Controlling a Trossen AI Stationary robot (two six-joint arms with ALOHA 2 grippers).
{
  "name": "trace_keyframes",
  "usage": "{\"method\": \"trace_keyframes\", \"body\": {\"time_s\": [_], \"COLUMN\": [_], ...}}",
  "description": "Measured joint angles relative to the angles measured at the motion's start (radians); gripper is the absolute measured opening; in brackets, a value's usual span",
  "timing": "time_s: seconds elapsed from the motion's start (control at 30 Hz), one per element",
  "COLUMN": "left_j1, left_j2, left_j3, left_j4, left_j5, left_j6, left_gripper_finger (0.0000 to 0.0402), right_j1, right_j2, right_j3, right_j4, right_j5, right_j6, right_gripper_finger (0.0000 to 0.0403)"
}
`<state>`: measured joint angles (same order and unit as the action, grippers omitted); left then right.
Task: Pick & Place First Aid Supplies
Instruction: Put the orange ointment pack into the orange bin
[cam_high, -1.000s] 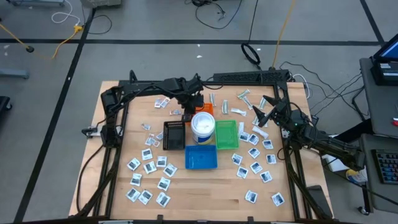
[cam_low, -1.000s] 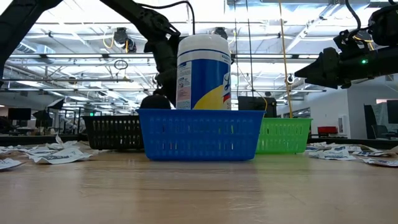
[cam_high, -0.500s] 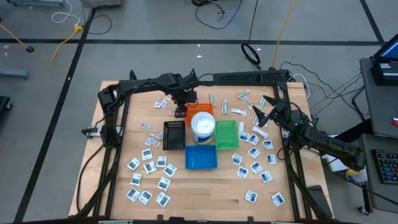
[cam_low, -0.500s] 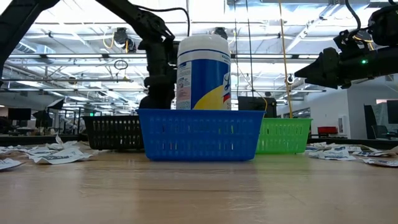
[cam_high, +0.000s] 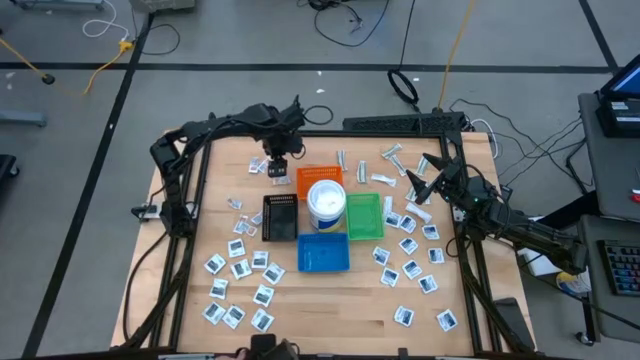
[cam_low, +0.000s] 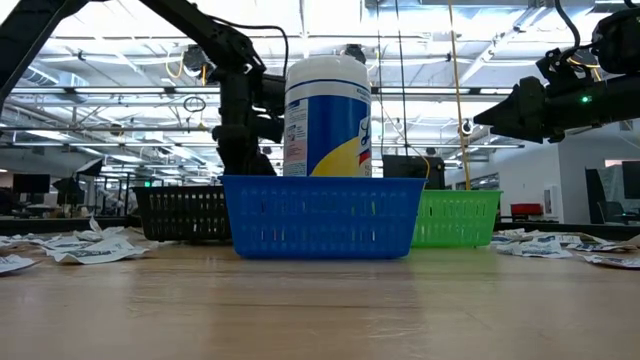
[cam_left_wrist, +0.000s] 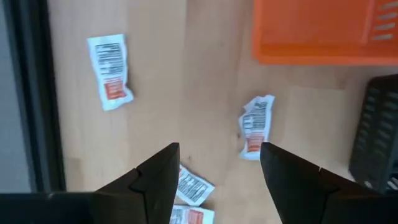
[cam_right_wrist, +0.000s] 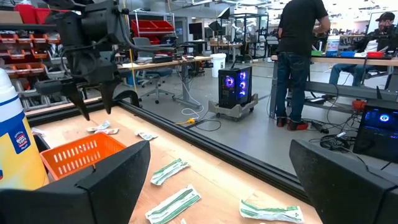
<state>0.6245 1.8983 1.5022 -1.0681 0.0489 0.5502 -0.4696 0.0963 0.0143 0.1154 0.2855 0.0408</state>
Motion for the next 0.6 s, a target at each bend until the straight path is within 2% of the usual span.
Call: {"method": "trace_keyframes", "body": {"time_s": [0.2, 0.6], "left_j1": [-0.004, -0.021], "left_j2": [0.0, 0.0], "left_j3": [-0.079, -0.249], "left_j4": [0.033, 0.237], "left_j5": [0.003, 0.013], "left_j6": [-0.002, -0.011], "left_gripper_finger": [0.023, 0.023], "right_j1": [0.0, 0.0], "right_j2": [0.0, 0.0], "right_j3": [0.0, 0.0], "right_j4": [0.0, 0.0], "right_j5": [0.0, 0.0], "right_j6": [0.0, 0.0], "right_gripper_finger": [0.038, 0.038]}}
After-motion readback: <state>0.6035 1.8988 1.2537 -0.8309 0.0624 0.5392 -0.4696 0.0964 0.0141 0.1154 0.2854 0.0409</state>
